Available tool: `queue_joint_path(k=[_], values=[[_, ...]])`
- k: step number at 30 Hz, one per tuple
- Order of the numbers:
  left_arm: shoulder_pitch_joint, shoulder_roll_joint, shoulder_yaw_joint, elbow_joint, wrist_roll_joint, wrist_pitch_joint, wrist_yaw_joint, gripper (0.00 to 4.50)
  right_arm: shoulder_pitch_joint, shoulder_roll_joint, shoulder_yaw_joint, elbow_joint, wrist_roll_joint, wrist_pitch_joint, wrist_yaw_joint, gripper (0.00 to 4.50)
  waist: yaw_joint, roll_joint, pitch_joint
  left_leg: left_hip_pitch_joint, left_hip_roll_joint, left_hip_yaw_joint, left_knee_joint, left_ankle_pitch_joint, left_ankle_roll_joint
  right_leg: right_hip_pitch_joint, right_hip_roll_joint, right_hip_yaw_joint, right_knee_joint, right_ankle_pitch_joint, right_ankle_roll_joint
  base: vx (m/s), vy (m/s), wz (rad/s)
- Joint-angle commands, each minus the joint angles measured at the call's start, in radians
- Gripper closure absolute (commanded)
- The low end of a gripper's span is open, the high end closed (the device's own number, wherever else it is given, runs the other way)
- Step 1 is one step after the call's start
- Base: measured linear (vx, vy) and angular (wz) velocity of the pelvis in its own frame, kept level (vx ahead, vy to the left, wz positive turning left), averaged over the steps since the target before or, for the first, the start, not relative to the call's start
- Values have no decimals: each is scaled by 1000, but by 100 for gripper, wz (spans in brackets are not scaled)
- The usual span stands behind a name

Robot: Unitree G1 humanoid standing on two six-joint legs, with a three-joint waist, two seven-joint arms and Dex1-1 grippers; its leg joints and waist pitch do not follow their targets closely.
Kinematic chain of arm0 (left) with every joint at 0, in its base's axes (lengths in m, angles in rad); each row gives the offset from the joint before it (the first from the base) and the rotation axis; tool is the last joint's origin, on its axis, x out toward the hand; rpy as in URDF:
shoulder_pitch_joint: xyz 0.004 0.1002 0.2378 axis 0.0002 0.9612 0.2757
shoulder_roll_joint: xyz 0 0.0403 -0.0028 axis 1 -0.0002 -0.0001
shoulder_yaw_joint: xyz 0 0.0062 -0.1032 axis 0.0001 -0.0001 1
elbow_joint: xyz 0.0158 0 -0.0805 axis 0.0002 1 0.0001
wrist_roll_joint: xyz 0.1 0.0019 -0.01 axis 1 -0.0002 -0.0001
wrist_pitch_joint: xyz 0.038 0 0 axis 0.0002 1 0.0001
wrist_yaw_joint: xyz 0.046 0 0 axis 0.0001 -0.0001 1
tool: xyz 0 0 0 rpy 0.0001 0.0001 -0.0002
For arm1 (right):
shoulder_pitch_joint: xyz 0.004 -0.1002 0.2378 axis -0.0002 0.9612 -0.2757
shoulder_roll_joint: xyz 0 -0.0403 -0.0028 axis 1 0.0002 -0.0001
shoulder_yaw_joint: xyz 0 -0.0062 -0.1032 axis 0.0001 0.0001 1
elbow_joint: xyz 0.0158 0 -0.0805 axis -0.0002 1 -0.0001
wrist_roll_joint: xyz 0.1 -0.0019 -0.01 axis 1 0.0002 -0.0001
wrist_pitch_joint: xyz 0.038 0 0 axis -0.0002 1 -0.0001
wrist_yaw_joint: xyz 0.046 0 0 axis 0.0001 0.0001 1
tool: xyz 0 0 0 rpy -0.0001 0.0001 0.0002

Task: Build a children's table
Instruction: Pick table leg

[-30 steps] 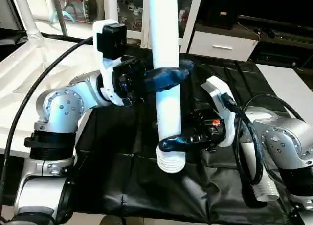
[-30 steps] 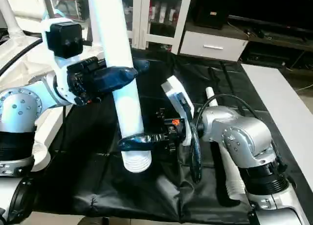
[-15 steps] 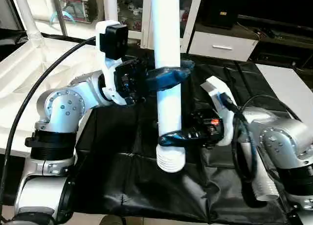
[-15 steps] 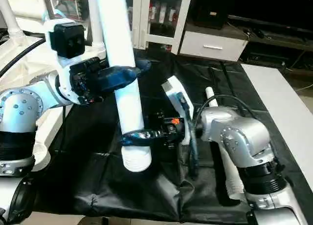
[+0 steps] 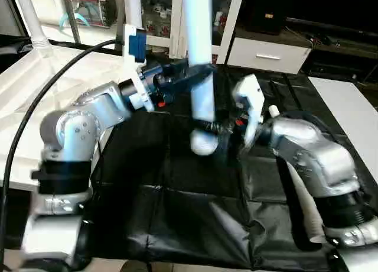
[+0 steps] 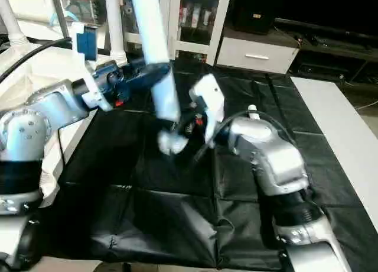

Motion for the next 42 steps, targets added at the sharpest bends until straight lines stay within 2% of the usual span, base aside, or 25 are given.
queue_joint_path(k=[1,2,3,6,9,10,13,16,19,21,23,25,28,31,35,36,37,38,40,42], values=[[6,-12,4,-15,47,-19,80,60,-10,0,22,-2,-50,-33,-41,263,-3,15,-73,40,40,-27,-81,-282,-122,28,-62,37,-81,-239,-136,0,0,0],[16,-32,-2,-30,58,-46,101,35,-6,10,55,1,-93,-49,-69,263,-4,5,-75,38,38,-26,-80,-276,-112,30,-61,37,-82,-241,-126,0,0,0],[21,-52,0,-38,55,-62,115,28,-2,14,78,-1,-115,-57,-75,263,-2,10,-74,37,40,-28,-81,-267,-112,29,-62,37,-80,-238,-124,0,0,0],[31,-87,-28,-46,89,-106,142,25,-1,30,129,-3,-173,-60,-117,263,-4,7,-75,36,39,-26,-79,-257,-103,29,-61,38,-81,-213,-121,0,0,0],[27,-119,-20,-42,101,-108,201,25,-6,58,133,13,-211,-63,-163,263,-5,7,-74,38,40,-26,-80,-256,-99,27,-58,38,-79,-202,-115,0,0,0],[23,-130,-16,-37,111,-112,225,53,-11,72,132,23,-223,-68,-187,263,-5,9,-74,39,40,-26,-80,-262,-102,26,-58,38,-79,-203,-111,0,0,0],[19,-144,-6,-29,129,-125,260,62,-24,101,122,44,-237,-71,-231,264,-9,9,-75,39,39,-27,-80,-277,-105,25,-58,38,-81,-212,-102,0,0,0],[22,-146,3,-24,138,-131,284,99,-37,114,108,61,-251,-75,-262,264,-9,9,-75,38,38,-27,-81,-276,-107,25,-56,37,-80,-202,-97,0,0,0],[29,-149,11,-16,147,-139,305,106,-50,130,76,76,-248,-74,-289,264,-11,10,-74,40,37,-27,-81,-281,-109,23,-55,38,-80,-202,-92,0,0,0],[32,-154,20,-13,149,-152,315,132,-52,133,64,76,-246,-73,-283,264,-10,10,-74,39,37,-27,-81,-280,-107,24,-56,38,-81,-200,-91,0,0,0],[29,-160,25,-11,144,-157,311,146,-47,139,63,73,-250,-73,-281,264,-10,6,-75,38,38,-26,-80,-271,-104,25,-56,38,-80,-186,-91,0,0,0],[27,-161,25,-11,135,-159,299,151,-42,142,69,66,-252,-72,-279,264,-10,8,-75,38,37,-26,-80,-267,-104,25,-56,38,-79,-183,-92,0,0,0],[25,-160,23,-11,138,-173,293,189,-42,147,78,62,-251,-72,-274,264,-10,7,-75,38,37,-25,-80,-263,-102,26,-56,38,-79,-182,-91,0,0,0],[24,-160,31,-12,135,-179,294,195,-48,149,77,72,-251,-77,-277,264,-10,8,-74,38,37,-26,-81,-273,-103,25,-57,38,-81,-198,-88,0,0,0],[23,-155,38,-13,129,-180,296,235,-56,149,69,81,-258,-85,-278,264,-11,11,-74,40,38,-27,-82,-283,-108,23,-56,38,-81,-200,-87,0,0,0],[21,-151,38,-12,129,-178,293,235,-58,148,68,83,-262,-92,-279,264,-10,15,-74,40,37,-28,-82,-287,-111,24,-56,38,-80,-200,-86,0,0,0],[21,-148,38,-12,130,-176,290,254,-60,147,67,83,-264,-96,-279,264,-11,12,-75,40,37,-27,-82,-287,-112,23,-56,38,-81,-199,-86,0,0,0],[20,-145,39,-10,131,-175,289,263,-59,151,59,83,-242,-99,-258,208,-11,15,-74,40,37,-28,-82,-289,-113,24,-56,38,-80,-198,-88,0,0,0],[18,-139,41,-8,132,-173,290,263,-55,156,38,74,-203,-98,-229,194,-12,15,-74,40,38,-28,-83,-296,-111,24,-55,38,-81,-194,-89,0,0,0],[14,-133,45,-5,134,-173,295,267,-50,173,-23,53,-109,-66,-186,174,-12,14,-75,41,37,-28,-82,-305,-101,24,-56,38,-81,-195,-90,0,0,0]])
